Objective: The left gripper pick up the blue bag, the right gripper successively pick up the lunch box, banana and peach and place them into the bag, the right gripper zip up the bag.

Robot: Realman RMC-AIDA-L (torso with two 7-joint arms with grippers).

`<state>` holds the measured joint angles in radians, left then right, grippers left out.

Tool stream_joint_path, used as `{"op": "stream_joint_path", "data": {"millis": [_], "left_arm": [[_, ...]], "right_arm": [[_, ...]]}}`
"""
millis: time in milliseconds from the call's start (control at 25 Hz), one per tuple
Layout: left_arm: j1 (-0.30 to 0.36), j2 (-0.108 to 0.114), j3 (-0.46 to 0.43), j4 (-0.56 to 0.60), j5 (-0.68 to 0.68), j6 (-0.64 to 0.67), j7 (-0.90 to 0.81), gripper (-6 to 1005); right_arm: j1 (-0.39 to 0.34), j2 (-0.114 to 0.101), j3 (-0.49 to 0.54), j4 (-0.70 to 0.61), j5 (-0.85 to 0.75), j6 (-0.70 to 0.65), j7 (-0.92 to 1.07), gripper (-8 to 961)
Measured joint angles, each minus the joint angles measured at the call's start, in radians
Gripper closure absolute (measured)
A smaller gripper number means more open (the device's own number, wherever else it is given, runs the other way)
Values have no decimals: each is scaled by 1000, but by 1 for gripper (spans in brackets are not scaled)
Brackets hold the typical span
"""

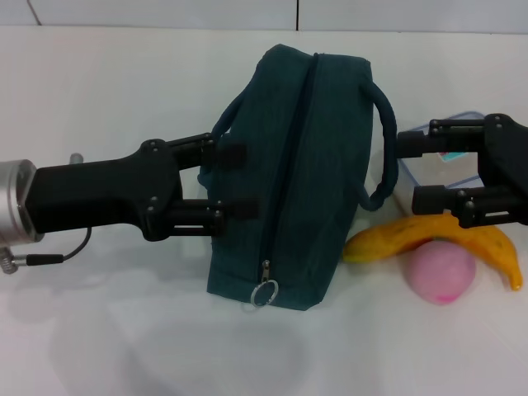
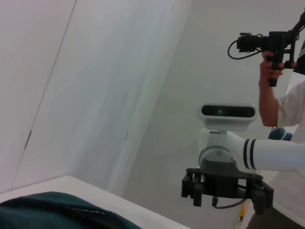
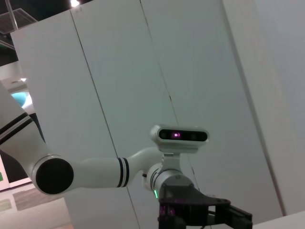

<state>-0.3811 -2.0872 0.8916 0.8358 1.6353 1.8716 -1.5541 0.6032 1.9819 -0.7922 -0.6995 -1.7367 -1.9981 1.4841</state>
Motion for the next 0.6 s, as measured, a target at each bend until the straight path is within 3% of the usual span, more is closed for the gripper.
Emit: {"op": "stream_joint_path", "data": {"millis": [600], "left_arm": [[-12,4,-7,17,-19,-4,-16,120]], "right_arm": [[-8,10,-6,-11,-6,23,-2,237]]}}
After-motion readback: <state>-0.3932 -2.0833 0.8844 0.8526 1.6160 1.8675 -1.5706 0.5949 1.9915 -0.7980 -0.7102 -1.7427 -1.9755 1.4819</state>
